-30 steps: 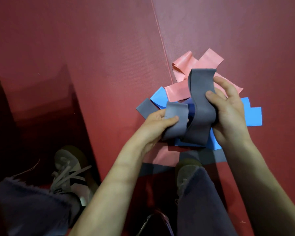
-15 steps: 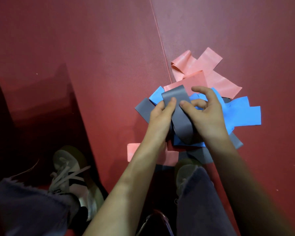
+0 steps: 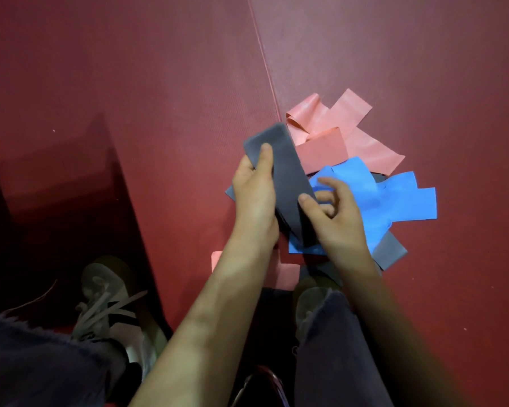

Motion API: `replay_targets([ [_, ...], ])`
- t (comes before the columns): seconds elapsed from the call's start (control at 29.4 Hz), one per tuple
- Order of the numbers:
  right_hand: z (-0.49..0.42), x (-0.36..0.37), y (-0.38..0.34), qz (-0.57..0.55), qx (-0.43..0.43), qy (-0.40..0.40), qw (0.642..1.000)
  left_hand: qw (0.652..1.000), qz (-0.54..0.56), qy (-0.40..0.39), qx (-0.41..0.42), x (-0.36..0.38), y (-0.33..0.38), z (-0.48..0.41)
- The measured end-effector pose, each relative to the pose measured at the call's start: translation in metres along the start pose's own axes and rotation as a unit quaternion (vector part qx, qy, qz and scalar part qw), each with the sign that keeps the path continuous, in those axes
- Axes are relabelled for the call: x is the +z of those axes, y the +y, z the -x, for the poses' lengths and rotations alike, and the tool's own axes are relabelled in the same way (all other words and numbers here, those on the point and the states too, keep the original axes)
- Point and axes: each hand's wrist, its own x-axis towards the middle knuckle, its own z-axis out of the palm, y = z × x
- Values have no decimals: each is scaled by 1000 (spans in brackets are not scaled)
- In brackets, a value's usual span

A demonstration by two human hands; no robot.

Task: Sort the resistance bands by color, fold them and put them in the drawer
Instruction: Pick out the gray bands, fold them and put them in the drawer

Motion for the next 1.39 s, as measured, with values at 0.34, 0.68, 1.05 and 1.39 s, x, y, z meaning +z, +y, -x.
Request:
replay_targets([
  [0.34, 7, 3, 13, 38, 37, -176, 983, 996, 7, -40, 76, -10, 25, -3],
  [0.68, 9, -3, 24, 72, -49, 28, 996, 998, 3, -45, 49, -19, 12, 0],
  [1.05, -21, -35, 35, 356, -84, 108, 925, 997, 15, -69, 27, -17, 2, 3],
  [1.39, -37, -53, 25, 452, -163, 117, 869, 997, 21, -72, 24, -14, -6, 4],
])
